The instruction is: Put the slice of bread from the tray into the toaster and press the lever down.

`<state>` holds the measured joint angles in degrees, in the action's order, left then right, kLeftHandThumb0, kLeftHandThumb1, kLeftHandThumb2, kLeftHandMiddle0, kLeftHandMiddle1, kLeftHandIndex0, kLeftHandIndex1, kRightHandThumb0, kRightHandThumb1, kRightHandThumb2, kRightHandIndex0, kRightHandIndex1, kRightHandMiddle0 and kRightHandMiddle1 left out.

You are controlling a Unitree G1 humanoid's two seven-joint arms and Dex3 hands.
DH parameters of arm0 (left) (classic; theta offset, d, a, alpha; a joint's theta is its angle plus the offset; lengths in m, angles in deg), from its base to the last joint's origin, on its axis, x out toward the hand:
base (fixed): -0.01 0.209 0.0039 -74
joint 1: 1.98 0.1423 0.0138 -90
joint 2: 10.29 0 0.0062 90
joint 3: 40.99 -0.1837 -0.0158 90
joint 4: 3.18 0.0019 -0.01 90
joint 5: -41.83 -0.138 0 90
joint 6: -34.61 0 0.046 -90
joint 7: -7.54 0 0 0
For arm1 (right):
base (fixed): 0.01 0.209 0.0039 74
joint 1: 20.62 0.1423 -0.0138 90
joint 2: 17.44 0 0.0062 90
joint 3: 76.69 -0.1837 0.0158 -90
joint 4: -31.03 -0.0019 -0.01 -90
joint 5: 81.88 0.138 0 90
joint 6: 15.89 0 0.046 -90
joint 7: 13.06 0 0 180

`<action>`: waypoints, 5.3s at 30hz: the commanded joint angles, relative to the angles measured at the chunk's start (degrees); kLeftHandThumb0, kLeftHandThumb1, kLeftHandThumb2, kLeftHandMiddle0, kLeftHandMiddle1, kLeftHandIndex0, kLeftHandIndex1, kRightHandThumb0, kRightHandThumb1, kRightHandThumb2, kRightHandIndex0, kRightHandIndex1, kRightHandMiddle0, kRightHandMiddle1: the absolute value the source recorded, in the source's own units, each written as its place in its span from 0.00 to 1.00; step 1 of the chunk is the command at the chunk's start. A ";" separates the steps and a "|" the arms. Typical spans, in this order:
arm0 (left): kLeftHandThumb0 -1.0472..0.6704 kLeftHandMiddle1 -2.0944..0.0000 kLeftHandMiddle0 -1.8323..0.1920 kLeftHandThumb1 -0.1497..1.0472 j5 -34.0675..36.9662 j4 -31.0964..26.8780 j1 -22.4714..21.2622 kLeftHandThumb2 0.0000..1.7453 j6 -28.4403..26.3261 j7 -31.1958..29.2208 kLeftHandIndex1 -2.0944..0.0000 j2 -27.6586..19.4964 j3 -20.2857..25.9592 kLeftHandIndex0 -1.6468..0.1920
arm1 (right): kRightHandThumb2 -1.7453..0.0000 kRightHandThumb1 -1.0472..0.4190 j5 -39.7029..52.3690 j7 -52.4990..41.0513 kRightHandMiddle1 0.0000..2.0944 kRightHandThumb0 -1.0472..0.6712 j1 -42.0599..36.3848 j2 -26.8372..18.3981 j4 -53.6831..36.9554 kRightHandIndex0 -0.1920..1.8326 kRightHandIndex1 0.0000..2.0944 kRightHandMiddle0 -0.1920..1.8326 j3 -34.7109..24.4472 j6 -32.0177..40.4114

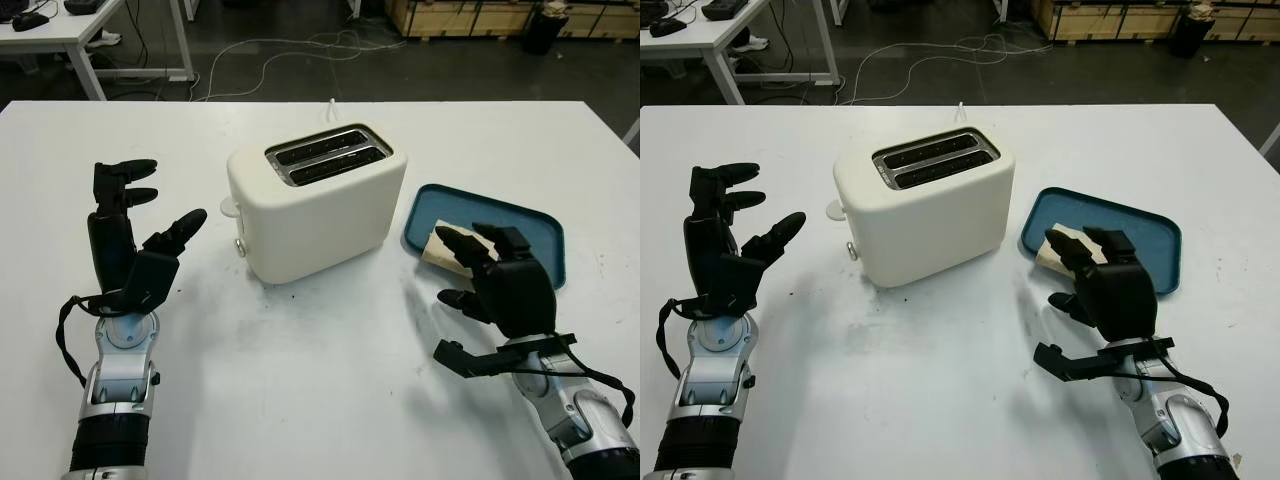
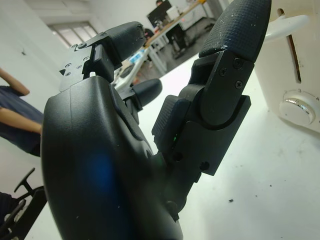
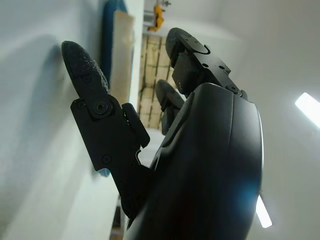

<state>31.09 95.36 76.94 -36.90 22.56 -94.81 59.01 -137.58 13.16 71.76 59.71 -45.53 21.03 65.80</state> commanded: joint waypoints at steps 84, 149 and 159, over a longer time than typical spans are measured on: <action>0.05 0.30 0.90 0.81 0.11 0.41 0.22 0.00 1.65 -1.35 0.36 0.38 -0.08 0.89 | 0.91 0.09 7.88 11.56 0.75 0.32 16.83 -6.46 11.75 0.63 0.83 0.54 3.64 -1.83; 0.04 0.31 0.88 0.83 -0.25 0.50 0.19 0.00 1.07 0.05 0.37 0.89 0.06 0.88 | 0.84 0.09 33.82 -58.37 0.83 0.22 79.44 6.33 58.40 0.64 0.83 0.55 7.43 -17.50; 0.03 0.31 0.88 0.82 -0.47 0.59 0.09 0.00 0.74 0.30 0.36 0.86 0.00 0.89 | 0.87 0.09 37.74 -63.87 0.83 0.26 80.18 5.63 57.93 0.64 0.83 0.57 3.70 -16.77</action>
<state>31.07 95.54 76.83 -36.17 22.49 -93.91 59.15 -100.63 -50.19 151.20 66.04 12.74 25.35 48.68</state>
